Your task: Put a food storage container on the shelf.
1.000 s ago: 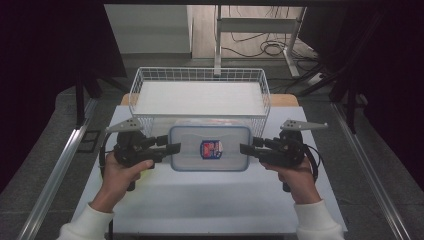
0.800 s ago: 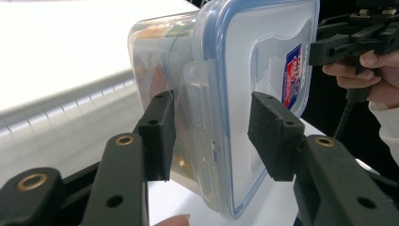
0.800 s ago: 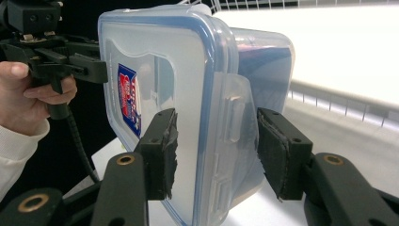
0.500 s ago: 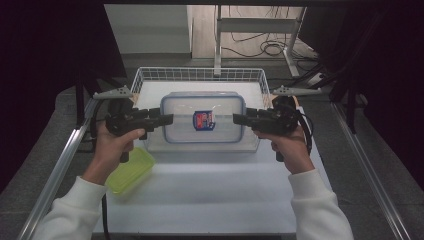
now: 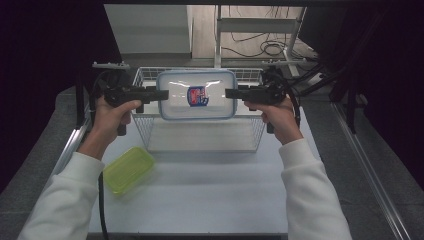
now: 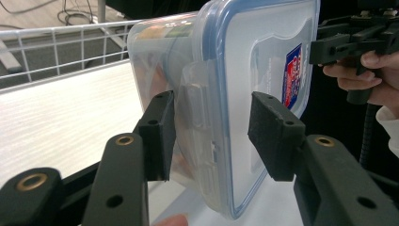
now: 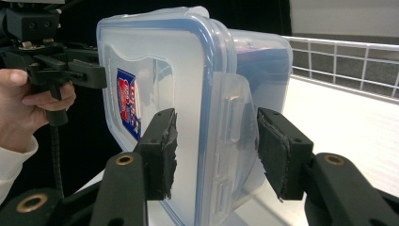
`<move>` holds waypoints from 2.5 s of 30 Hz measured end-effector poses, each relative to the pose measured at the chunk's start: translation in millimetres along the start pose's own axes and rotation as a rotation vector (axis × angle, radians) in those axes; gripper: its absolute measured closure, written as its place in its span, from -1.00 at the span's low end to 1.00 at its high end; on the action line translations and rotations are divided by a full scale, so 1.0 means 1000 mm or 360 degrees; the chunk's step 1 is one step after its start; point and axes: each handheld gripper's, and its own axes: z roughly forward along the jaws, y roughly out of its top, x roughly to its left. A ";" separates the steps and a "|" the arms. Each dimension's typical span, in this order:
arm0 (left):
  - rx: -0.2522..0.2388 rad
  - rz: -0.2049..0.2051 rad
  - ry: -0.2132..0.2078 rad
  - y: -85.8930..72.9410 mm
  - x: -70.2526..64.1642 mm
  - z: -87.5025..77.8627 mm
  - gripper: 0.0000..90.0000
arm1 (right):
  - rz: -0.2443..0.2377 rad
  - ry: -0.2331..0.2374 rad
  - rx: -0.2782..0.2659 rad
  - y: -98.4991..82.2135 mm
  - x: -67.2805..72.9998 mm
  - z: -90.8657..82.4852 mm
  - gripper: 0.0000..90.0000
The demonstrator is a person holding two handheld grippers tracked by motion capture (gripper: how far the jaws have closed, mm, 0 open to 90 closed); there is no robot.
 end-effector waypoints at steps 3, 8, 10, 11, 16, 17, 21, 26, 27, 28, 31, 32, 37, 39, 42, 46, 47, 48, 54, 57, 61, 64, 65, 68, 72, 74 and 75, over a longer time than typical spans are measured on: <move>0.0025 -0.0033 -0.0005 0.001 0.010 0.006 0.16 | 0.0032 -0.0004 0.0014 0.002 -0.009 0.008 0.10; 0.0030 -0.0077 0.0006 0.006 0.017 0.010 0.16 | 0.0096 0.0007 0.0022 0.003 -0.019 0.017 0.09; 0.0032 -0.0117 0.0002 0.008 0.020 0.012 0.16 | 0.0138 0.0012 0.0023 0.005 -0.024 0.020 0.08; 0.0028 -0.0135 -0.0007 0.009 0.022 0.013 0.16 | 0.0155 0.0013 0.0014 0.005 -0.026 0.021 0.07; 0.0022 -0.0231 -0.0015 0.013 0.030 0.019 0.14 | 0.0235 -0.0012 0.0048 0.011 -0.031 0.025 0.06; 0.0016 -0.0259 -0.0007 0.013 0.031 0.020 0.12 | 0.0248 -0.0020 0.0053 0.012 -0.031 0.026 0.05; -0.0003 -0.0348 -0.0023 0.014 0.038 0.025 0.10 | 0.0312 -0.0057 0.0056 0.017 -0.036 0.029 0.04; 0.0019 -0.0360 0.0115 0.016 0.040 0.034 0.09 | 0.0355 -0.0151 0.0070 0.019 -0.038 0.036 0.04; 0.0030 -0.0358 0.0119 0.016 0.041 0.036 0.07 | 0.0360 -0.0210 0.0073 0.019 -0.038 0.037 0.06; 0.0025 -0.0372 0.0111 0.015 0.042 0.039 0.05 | 0.0365 -0.0249 0.0086 0.019 -0.038 0.039 0.08; 0.0022 -0.0391 0.0135 0.014 0.040 0.041 -0.06 | 0.0403 -0.0297 0.0044 0.017 -0.036 0.042 0.03; 0.0031 -0.0385 0.0153 0.014 0.040 0.041 -0.15 | 0.0398 -0.0302 0.0038 0.016 -0.035 0.041 0.02; -0.0037 -0.0365 0.0187 0.014 0.037 0.028 -0.47 | 0.0367 -0.0295 -0.0017 0.012 -0.031 0.029 0.03; -0.0054 -0.0337 0.0182 0.012 0.031 0.019 -0.51 | 0.0342 -0.0272 -0.0035 0.008 -0.029 0.020 0.03; -0.0049 -0.0269 0.0194 0.005 0.020 0.009 -0.51 | 0.0296 -0.0223 -0.0041 0.000 -0.025 0.005 0.01; -0.0044 -0.0201 0.0163 -0.014 0.003 -0.003 -0.51 | 0.0246 -0.0186 -0.0042 -0.012 -0.018 -0.008 -0.03; -0.0033 -0.0196 0.0128 -0.020 -0.002 -0.005 -0.51 | 0.0228 -0.0186 -0.0035 -0.016 -0.017 -0.011 -0.03; -0.0040 -0.0174 0.0094 -0.028 -0.008 -0.007 -0.53 | 0.0203 -0.0186 -0.0035 -0.020 -0.015 -0.013 -0.04; 0.0028 -0.0085 0.0079 -0.066 -0.030 -0.012 -0.51 | 0.0110 -0.0101 0.0050 -0.050 -0.010 -0.021 -0.16; 0.0053 -0.0063 0.0061 -0.084 -0.040 -0.011 -0.50 | 0.0067 -0.0079 0.0101 -0.071 -0.005 -0.025 -0.19; 0.0106 -0.0038 0.0061 -0.111 -0.050 -0.005 -0.50 | 0.0025 -0.0072 0.0130 -0.101 0.002 -0.028 -0.21; 0.0157 -0.0025 0.0047 -0.132 -0.055 0.000 -0.49 | 0.0040 -0.0069 0.0168 -0.127 0.006 -0.029 -0.21; 0.0177 -0.0018 0.0042 -0.139 -0.056 0.000 -0.49 | 0.0047 -0.0069 0.0171 -0.136 0.008 -0.030 -0.21; 0.0190 -0.0051 0.0010 -0.153 -0.059 0.001 -0.46 | 0.0068 -0.0057 0.0186 -0.160 0.011 -0.033 -0.21; 0.0242 -0.0066 0.0013 -0.170 -0.061 0.005 -0.44 | 0.0078 -0.0044 0.0215 -0.184 0.013 -0.034 -0.21; 0.0284 -0.0056 0.0036 -0.178 -0.062 0.008 -0.42 | 0.0072 -0.0039 0.0243 -0.191 0.014 -0.033 -0.22; 0.0313 -0.0053 0.0042 -0.182 -0.062 0.010 -0.42 | 0.0061 -0.0047 0.0257 -0.194 0.014 -0.032 -0.22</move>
